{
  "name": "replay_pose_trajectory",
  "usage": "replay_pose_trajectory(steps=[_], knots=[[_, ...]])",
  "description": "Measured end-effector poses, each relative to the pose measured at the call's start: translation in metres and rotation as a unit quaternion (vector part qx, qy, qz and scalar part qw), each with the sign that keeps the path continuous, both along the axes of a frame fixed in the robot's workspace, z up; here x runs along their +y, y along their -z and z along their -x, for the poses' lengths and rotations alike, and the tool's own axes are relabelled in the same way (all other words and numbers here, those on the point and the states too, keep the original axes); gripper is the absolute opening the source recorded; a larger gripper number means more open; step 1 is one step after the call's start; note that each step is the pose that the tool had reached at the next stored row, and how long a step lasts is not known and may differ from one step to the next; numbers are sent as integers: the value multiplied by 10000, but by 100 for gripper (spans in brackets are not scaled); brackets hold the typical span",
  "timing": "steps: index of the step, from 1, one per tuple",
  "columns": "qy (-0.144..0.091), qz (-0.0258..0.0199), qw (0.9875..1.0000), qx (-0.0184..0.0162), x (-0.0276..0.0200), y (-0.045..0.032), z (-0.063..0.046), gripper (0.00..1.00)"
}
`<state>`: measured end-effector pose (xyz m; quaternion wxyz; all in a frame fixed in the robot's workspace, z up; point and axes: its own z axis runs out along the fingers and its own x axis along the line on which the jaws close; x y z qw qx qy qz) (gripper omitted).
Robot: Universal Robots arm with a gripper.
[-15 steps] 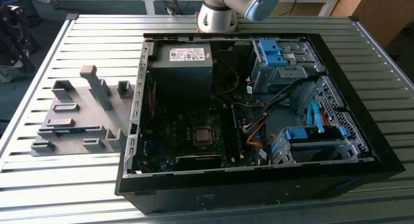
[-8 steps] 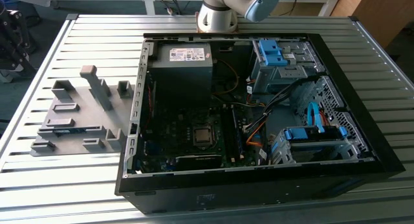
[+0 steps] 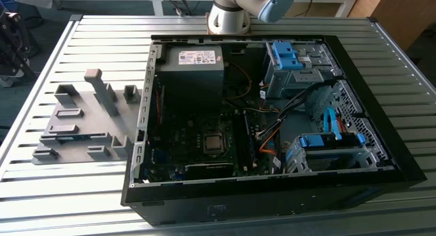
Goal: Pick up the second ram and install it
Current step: 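Pick up the second ram and move it above second insertion slot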
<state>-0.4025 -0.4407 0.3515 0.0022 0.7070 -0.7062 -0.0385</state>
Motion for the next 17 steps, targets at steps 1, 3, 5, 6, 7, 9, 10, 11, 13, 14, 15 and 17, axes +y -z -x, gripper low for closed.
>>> replay_pose_trajectory(steps=[1,3,5,6,7,9,10,11,13,14,15,17], knots=[[-1,0,10000,0,0,2,0,11],[-2,1,10000,0,-1,3,0,11],[-2,2,10000,-1,-2,4,0,11],[-2,3,10000,-1,-2,5,0,11],[-2,3,10000,-1,-2,5,0,11],[-2,3,10000,-2,-1,8,0,17],[-2,2,10000,-4,-1,11,0,17],[-2,2,10000,-7,-2,16,0,17],[-2,3,10000,-13,-2,27,2,17],[-2,3,10000,-18,-2,34,3,18],[-2,3,10000,-24,-2,42,5,18],[-2,3,10000,-36,-2,59,8,24]])
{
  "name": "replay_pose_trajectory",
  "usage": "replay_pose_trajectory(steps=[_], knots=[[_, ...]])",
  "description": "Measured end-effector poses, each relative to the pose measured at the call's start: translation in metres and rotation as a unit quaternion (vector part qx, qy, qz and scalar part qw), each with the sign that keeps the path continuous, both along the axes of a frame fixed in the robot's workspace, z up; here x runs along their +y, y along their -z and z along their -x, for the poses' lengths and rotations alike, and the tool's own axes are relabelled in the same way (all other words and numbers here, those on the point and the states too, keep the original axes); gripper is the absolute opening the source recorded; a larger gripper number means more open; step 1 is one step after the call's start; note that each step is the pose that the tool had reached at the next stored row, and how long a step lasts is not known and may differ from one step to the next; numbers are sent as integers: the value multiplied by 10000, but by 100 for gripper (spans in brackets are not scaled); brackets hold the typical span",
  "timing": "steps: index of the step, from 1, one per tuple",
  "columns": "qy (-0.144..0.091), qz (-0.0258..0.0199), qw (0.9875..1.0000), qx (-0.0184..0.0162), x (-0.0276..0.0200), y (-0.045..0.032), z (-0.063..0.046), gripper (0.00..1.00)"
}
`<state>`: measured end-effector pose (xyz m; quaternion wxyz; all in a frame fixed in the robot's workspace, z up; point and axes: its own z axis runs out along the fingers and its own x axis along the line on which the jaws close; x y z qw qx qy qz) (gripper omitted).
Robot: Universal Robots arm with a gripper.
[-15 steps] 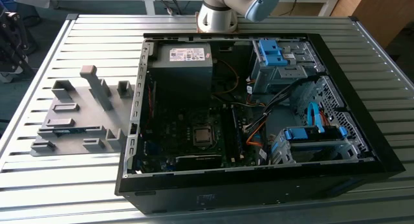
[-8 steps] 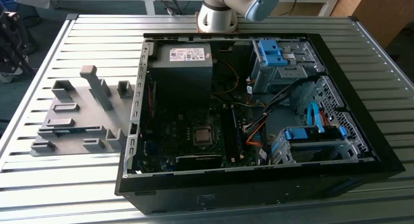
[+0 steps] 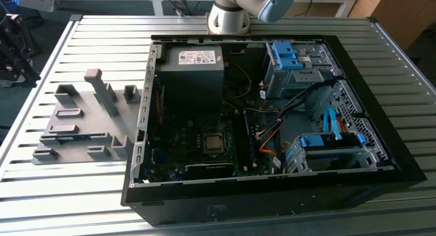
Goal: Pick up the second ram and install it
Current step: 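Pick up the second ram and move it above second insertion slot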
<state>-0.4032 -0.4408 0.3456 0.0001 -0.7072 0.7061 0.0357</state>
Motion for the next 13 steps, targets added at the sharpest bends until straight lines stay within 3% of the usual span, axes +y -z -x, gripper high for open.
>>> replay_pose_trajectory(steps=[4,9,13], knots=[[0,0,10000,-23,-1,29,6,24],[0,0,10000,-27,-3,58,10,24],[0,0,10000,-28,-6,70,10,32]])
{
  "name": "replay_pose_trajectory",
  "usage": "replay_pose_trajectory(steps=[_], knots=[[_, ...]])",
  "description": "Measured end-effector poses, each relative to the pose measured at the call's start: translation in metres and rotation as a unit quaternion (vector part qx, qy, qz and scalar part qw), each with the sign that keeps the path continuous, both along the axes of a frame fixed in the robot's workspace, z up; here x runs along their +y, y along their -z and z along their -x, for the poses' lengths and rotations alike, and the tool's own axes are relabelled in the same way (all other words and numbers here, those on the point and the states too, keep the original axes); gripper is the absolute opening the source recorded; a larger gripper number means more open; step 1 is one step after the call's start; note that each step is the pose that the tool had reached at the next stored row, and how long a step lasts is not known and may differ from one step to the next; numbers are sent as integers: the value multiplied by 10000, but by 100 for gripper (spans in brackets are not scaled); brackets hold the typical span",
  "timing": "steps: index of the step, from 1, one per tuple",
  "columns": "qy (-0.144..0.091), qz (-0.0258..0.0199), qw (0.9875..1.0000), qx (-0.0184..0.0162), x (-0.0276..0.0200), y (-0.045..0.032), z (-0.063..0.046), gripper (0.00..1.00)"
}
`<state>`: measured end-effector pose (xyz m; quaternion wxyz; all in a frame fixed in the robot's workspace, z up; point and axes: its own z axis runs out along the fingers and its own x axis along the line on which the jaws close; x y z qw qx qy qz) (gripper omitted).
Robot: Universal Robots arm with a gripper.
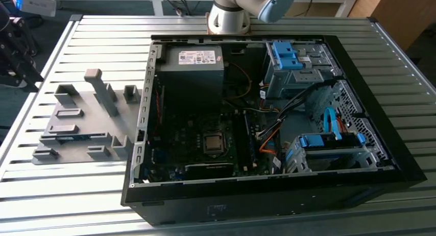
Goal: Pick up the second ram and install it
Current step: 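Pick up the second ram and move it above second insertion slot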
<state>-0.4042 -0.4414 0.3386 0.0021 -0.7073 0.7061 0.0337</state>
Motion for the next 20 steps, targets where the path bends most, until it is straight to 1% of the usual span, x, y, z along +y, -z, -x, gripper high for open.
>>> replay_pose_trajectory(steps=[4,6,10,11,20], knots=[[0,3,10000,-2,-1,22,0,32],[1,12,10000,-3,-1,41,0,32],[26,76,10000,-19,0,86,7,32],[29,85,10000,-21,-1,97,7,32],[30,86,10000,-20,-2,169,8,32]])
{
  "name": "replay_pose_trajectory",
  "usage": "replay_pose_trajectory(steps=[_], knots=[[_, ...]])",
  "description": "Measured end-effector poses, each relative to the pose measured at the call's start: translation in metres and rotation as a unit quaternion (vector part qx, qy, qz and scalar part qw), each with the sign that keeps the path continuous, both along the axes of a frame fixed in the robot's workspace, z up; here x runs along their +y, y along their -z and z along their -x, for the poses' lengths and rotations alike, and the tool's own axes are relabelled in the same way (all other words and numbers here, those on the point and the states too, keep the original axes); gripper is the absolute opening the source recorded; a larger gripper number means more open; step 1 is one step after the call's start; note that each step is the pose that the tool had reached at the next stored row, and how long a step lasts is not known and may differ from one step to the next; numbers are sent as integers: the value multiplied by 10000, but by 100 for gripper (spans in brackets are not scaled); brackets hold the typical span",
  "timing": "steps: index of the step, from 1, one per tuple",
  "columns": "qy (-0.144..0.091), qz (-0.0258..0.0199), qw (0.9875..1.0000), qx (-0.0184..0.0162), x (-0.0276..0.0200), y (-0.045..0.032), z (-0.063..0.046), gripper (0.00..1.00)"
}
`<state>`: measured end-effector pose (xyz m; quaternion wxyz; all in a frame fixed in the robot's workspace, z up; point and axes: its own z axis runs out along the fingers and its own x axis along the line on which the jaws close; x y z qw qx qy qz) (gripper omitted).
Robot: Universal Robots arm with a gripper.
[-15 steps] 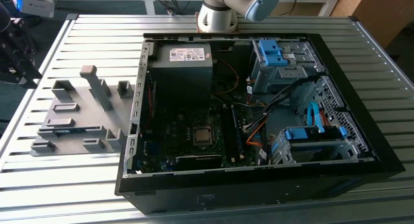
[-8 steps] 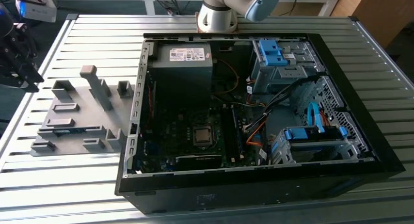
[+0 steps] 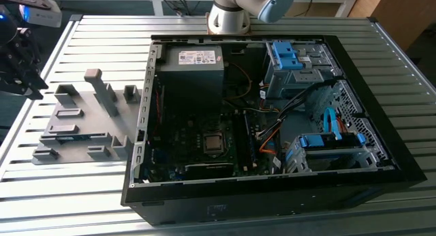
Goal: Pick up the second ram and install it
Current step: 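Pick up the second ram and move it above second insertion slot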
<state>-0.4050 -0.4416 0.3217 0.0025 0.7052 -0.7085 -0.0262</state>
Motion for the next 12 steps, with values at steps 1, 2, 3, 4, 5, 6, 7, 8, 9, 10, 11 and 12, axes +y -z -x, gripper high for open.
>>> replay_pose_trajectory(steps=[1,2,3,4,5,6,7,8,9,10,11,12], knots=[[0,0,10000,-1,0,8,0,32],[0,0,10000,0,0,14,0,32],[0,0,10000,0,0,21,0,32],[0,0,10000,0,0,28,0,32],[0,0,10000,0,0,35,0,32],[0,0,10000,0,0,41,0,32],[0,0,10000,0,0,47,0,32],[0,0,10000,0,0,53,0,32],[0,0,10000,0,0,59,0,32],[0,0,10000,0,0,65,0,32],[0,0,10000,0,0,70,0,32],[0,0,10000,0,0,76,0,32]])
